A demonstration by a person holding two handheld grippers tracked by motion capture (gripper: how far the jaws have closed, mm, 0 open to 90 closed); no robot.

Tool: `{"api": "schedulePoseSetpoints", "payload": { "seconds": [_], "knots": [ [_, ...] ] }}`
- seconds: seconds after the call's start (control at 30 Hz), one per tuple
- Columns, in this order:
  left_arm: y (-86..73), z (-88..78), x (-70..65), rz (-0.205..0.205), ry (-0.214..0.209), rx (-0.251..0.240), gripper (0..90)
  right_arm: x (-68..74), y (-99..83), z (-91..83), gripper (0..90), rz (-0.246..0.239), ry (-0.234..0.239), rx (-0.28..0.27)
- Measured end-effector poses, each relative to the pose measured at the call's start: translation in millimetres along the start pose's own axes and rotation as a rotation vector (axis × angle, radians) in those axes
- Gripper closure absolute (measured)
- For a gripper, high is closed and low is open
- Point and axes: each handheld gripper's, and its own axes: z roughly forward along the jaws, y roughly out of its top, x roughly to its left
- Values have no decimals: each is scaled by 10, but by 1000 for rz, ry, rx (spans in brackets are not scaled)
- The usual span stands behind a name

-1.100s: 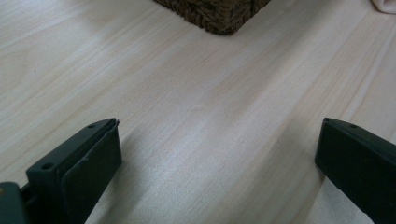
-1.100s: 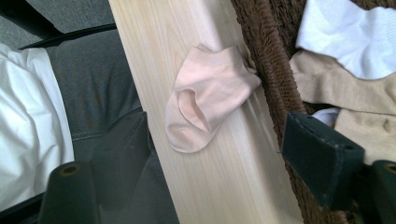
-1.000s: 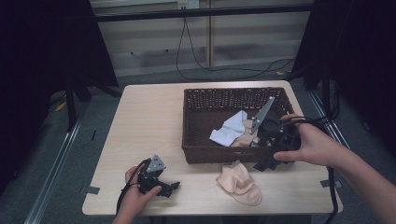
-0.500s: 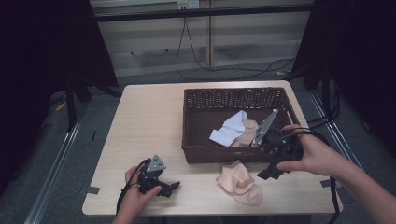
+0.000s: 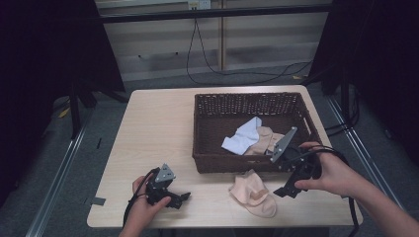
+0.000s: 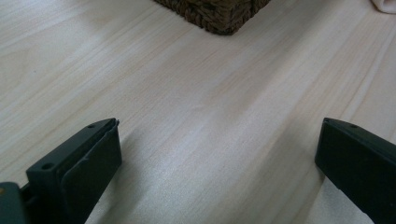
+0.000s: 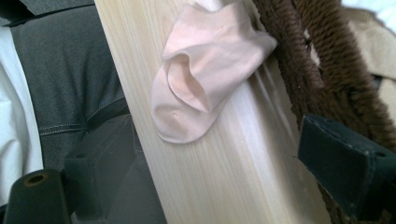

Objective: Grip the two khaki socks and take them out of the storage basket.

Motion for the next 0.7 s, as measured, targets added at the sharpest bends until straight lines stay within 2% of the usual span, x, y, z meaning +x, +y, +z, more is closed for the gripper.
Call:
{"api": "schedulePoseSetpoints", "payload": {
  "seconds": [0.17,0.7],
  "knots": [
    [0,0,0,0,0,0,0,-11,-68,48,109,7,14,-18],
    [0,0,0,0,0,0,0,-8,-258,199,103,16,-2,-41]
  ]
}}
